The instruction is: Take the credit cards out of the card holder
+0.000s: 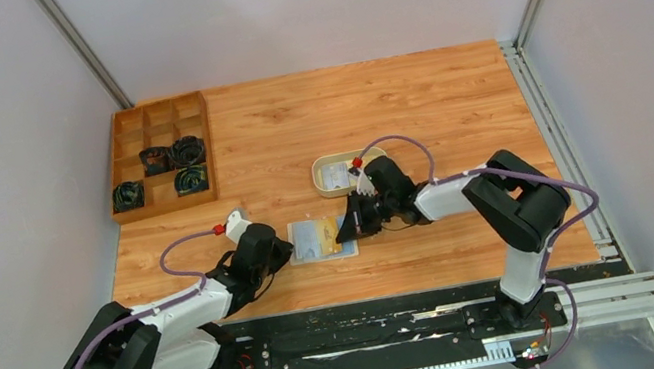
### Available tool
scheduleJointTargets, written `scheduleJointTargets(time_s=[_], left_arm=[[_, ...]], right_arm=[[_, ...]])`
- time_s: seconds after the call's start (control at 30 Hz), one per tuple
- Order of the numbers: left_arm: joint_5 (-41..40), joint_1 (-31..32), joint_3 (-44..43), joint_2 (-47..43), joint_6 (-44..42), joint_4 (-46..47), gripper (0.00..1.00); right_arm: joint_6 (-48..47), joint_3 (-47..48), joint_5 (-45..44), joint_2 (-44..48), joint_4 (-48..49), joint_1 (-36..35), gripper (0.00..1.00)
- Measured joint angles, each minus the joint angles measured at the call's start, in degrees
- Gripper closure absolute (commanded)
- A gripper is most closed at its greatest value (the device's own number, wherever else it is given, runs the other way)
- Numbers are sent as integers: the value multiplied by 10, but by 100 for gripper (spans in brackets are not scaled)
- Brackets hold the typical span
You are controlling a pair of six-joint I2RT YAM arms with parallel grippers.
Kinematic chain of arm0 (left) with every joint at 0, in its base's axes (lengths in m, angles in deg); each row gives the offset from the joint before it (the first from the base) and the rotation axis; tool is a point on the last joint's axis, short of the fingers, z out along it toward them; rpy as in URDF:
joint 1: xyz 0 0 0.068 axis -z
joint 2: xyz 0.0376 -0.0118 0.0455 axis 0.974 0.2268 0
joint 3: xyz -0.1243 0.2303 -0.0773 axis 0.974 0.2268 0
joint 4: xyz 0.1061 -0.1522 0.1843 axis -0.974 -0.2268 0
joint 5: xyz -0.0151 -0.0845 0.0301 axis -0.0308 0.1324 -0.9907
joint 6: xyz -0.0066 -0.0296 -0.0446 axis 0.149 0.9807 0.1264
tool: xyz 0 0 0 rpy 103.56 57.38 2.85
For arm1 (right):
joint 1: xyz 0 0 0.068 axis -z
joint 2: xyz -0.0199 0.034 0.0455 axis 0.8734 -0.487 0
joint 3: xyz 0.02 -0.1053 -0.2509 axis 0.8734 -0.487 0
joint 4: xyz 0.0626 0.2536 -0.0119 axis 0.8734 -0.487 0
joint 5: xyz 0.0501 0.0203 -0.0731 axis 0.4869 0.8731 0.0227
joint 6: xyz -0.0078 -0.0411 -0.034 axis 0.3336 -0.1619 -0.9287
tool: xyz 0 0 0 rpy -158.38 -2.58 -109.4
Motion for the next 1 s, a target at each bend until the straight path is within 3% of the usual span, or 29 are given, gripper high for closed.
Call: scheduleJointTargets(time_s=[0.4,0.57,0.77,1.0], left_arm=[[-2,0,0,-10,0,-14,100],[-4,0,0,-17,-1,-24,100],[-10,0,-1,-34,-9,-49,100],[-26,0,-11,-57,-24,-100,100]], right_arm=[[-62,-3,16,118,-123,88,100],[-92,59,17,133,-179,141,100],[-138,198,6,87,-249,212,100],[-187,272,-1,-9,-330,218,100]])
